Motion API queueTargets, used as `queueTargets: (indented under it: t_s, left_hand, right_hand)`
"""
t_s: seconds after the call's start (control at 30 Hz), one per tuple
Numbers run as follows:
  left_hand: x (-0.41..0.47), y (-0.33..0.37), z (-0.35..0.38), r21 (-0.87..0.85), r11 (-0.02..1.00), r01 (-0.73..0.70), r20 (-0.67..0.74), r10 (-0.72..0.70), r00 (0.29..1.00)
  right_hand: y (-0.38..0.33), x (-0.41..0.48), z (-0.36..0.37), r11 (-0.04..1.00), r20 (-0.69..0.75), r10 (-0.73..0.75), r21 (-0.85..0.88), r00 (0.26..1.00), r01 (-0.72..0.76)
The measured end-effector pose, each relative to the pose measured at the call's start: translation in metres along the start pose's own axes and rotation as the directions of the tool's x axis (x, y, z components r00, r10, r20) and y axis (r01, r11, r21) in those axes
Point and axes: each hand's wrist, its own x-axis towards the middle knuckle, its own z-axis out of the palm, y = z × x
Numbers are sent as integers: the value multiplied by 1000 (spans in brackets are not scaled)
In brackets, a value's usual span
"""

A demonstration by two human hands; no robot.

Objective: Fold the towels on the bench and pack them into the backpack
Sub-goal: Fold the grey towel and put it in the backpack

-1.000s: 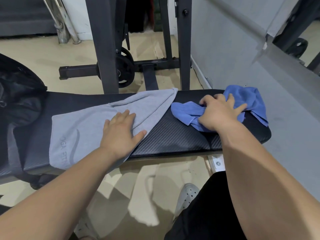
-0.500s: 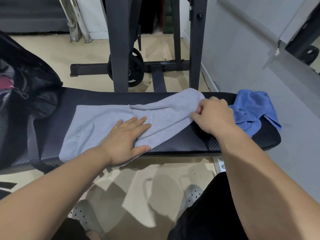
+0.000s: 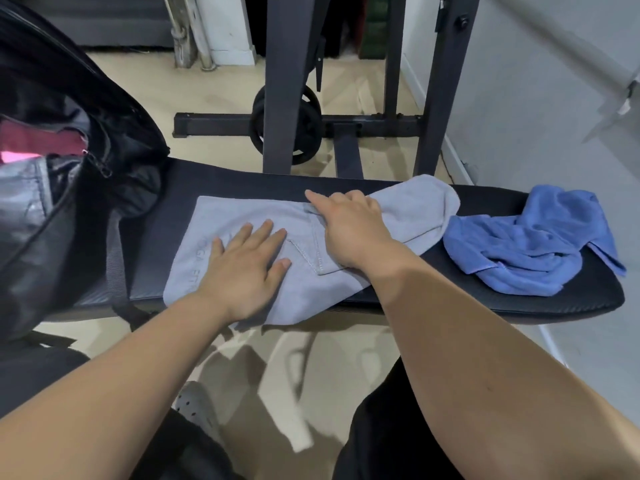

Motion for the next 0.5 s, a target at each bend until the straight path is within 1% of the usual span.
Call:
queueTargets:
  t_s: [0.07, 0.13, 0.2, 0.27, 0.33, 0.4, 0.5]
  left_hand:
    - [5, -2, 1, -40, 999, 29, 20, -28, 999]
    - [10, -6, 1, -71, 996, 58, 20, -57, 998]
    - [16, -11, -1, -76, 994, 78, 28, -76, 997]
    - [23, -20, -4, -61, 993, 99, 28, -98, 995]
    - [29, -33, -9, -51, 990, 132, 14, -131, 991]
    - [35, -46, -14, -66, 984, 164, -3, -164, 986]
    - [39, -57, -17, -136, 976, 170, -34, -177, 984]
  right_hand:
    - [-1, 8, 3, 998, -82, 48, -27, 995, -51]
    - [-1, 11, 1, 998, -201, 65, 23, 978, -61]
    - [4, 9, -9, 981, -289, 71, 191, 955, -15]
    - [10, 1, -24, 928, -356, 89, 369, 930, 53]
    - [19, -11, -42, 856, -373, 159, 513, 914, 60]
    - [32, -24, -58, 791, -359, 242, 611, 901, 31]
    - [53, -45, -74, 777, -373, 291, 630, 881, 10]
